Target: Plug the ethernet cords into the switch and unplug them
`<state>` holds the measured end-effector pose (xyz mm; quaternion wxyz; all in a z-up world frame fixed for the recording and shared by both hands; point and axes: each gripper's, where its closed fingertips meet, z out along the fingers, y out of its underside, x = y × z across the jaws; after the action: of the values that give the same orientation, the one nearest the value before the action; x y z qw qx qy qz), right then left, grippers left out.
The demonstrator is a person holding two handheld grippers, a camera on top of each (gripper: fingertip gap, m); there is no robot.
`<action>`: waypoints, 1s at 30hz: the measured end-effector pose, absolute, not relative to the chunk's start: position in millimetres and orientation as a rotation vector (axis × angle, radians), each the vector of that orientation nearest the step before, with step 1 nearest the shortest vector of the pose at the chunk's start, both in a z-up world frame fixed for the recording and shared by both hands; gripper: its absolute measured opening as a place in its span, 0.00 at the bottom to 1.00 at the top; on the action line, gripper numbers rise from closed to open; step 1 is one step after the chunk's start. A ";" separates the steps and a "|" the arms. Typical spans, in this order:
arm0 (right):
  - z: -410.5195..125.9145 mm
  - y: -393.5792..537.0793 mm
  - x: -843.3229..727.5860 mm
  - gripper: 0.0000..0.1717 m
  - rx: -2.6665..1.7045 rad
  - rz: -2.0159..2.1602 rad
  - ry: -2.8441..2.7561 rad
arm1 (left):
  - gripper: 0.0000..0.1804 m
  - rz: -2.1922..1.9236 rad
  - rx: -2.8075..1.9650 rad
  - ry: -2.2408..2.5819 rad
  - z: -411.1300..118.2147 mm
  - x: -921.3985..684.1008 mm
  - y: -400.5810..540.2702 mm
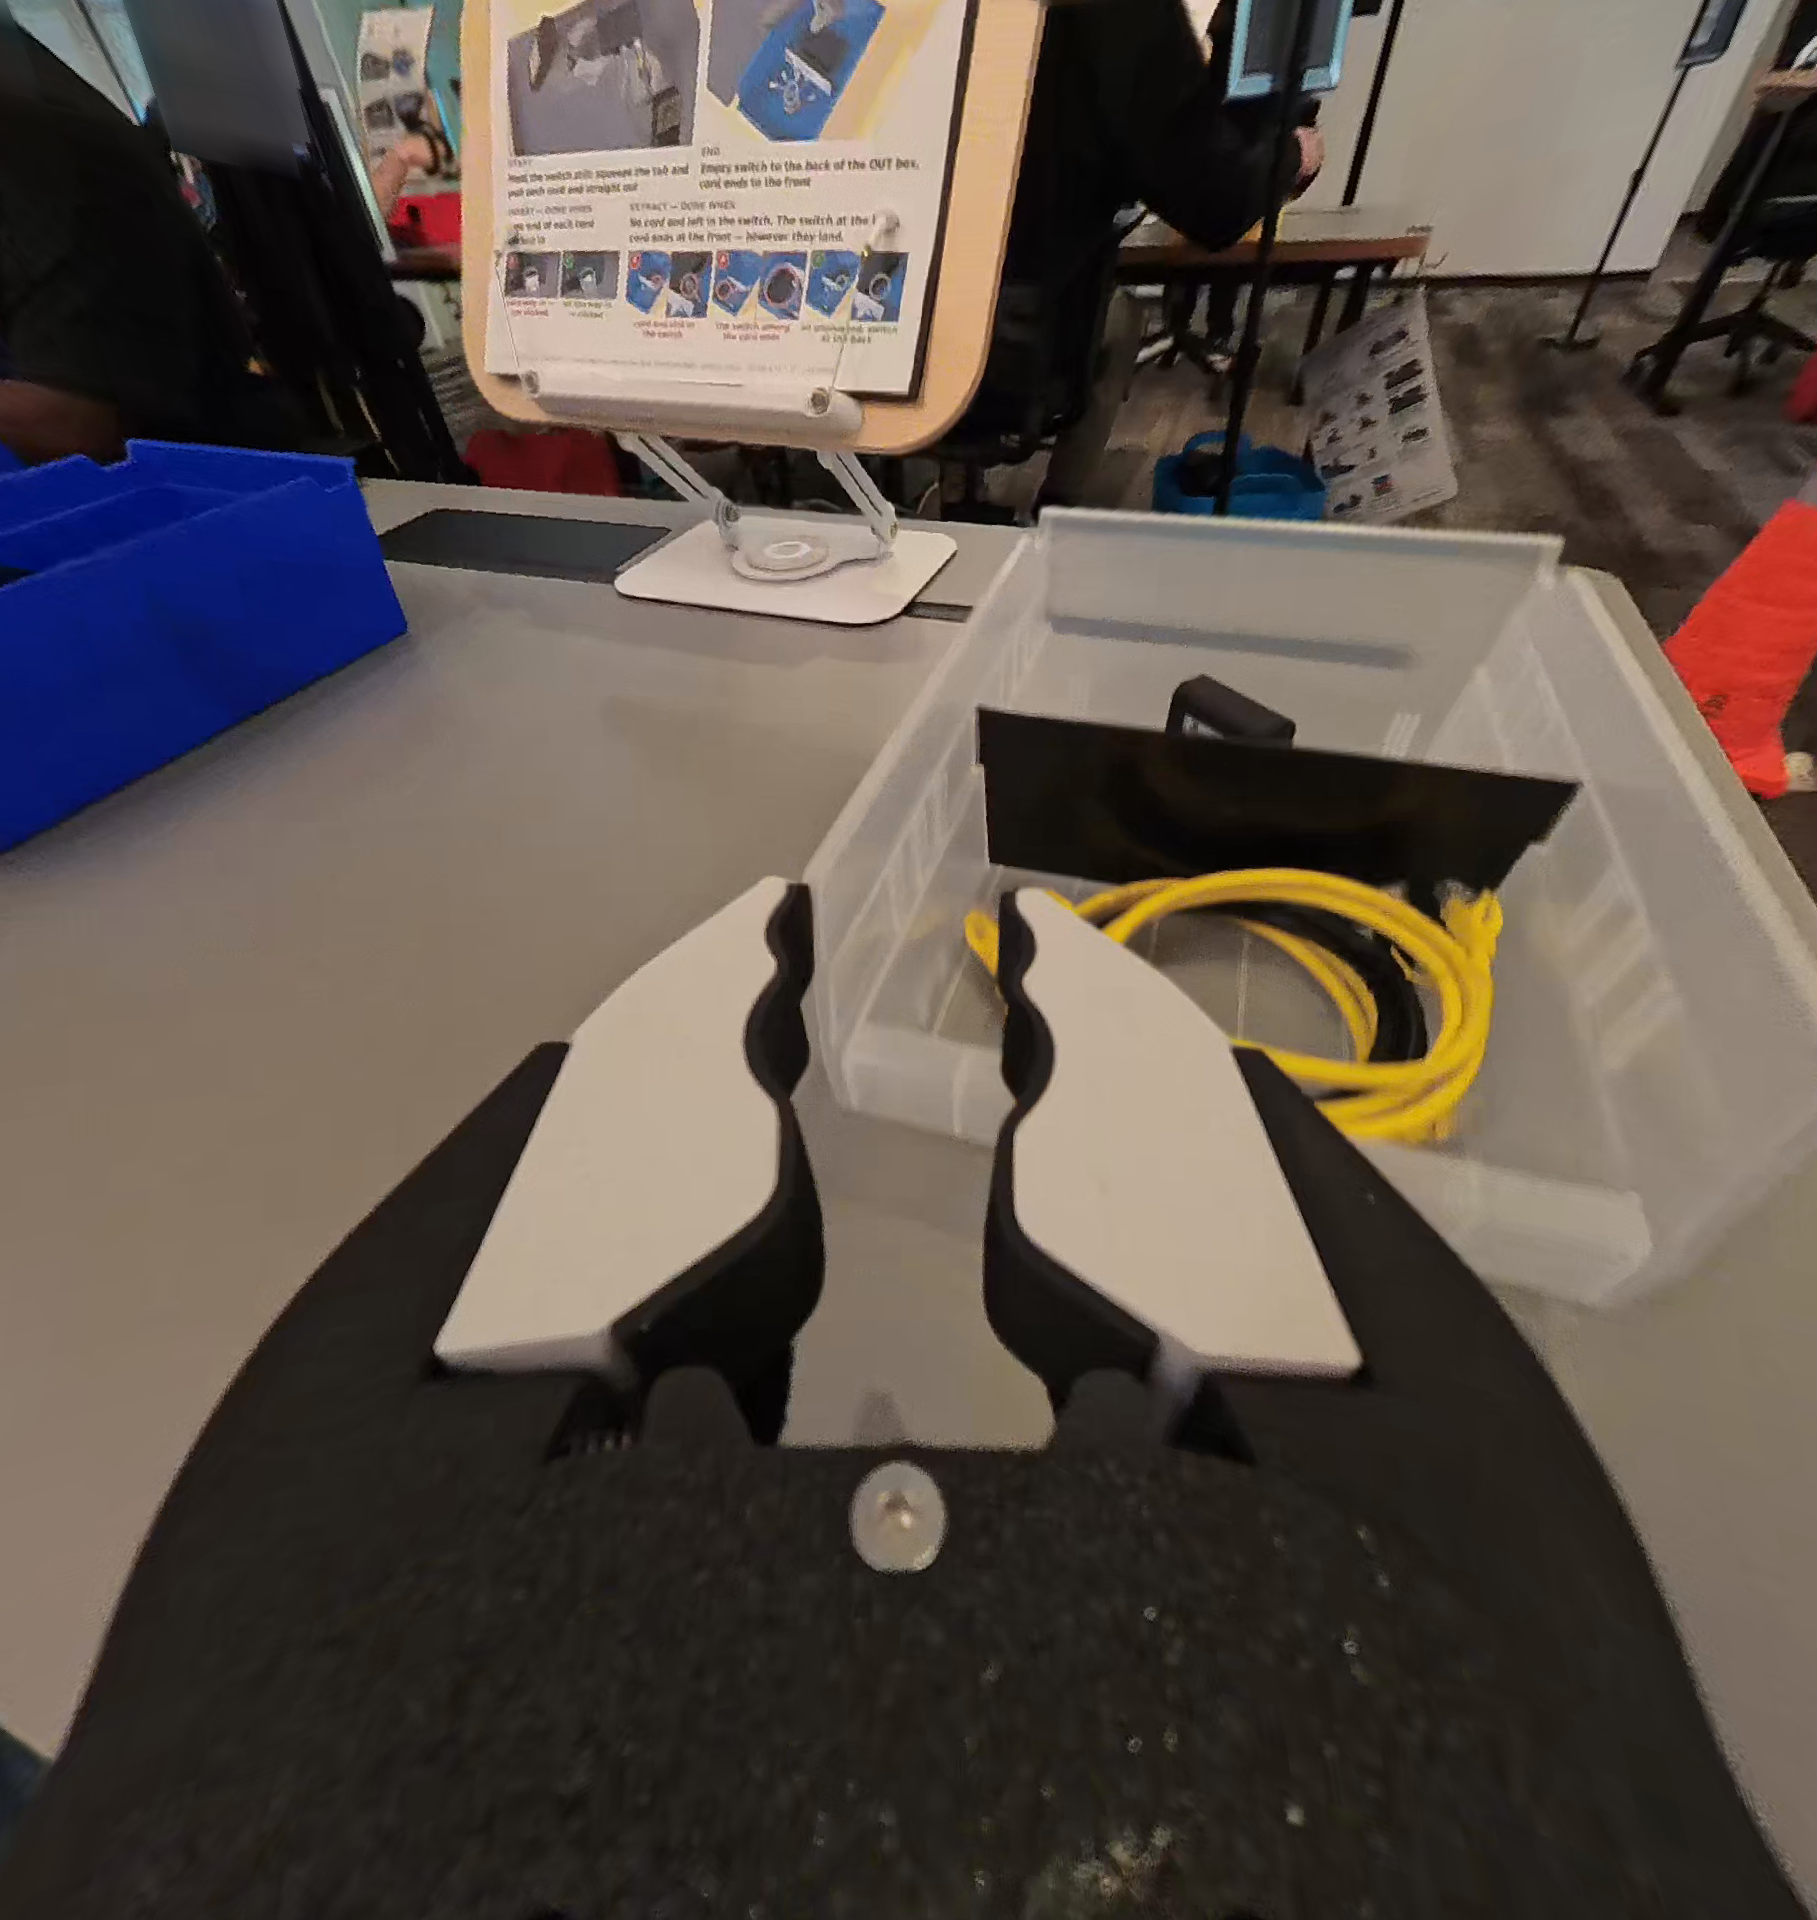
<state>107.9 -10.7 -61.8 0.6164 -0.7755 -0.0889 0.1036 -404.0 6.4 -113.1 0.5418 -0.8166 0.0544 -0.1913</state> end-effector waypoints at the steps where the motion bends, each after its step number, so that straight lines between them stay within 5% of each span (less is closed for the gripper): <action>1: -69.2 -17.2 108.9 0.18 -1.768 0.234 -0.197 | 0.31 -0.476 -1.922 0.103 -110.4 -407.1 6.1; 30: -102.6 -7.8 146.8 0.23 -1.793 0.146 -0.152 | 0.25 -0.598 -1.760 0.447 -78.9 -299.8 -20.2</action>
<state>146.8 -7.8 -102.6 0.6195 -0.7797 -0.0660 0.0636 -299.8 -20.2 -78.9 0.5771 -0.7519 0.1909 -0.2555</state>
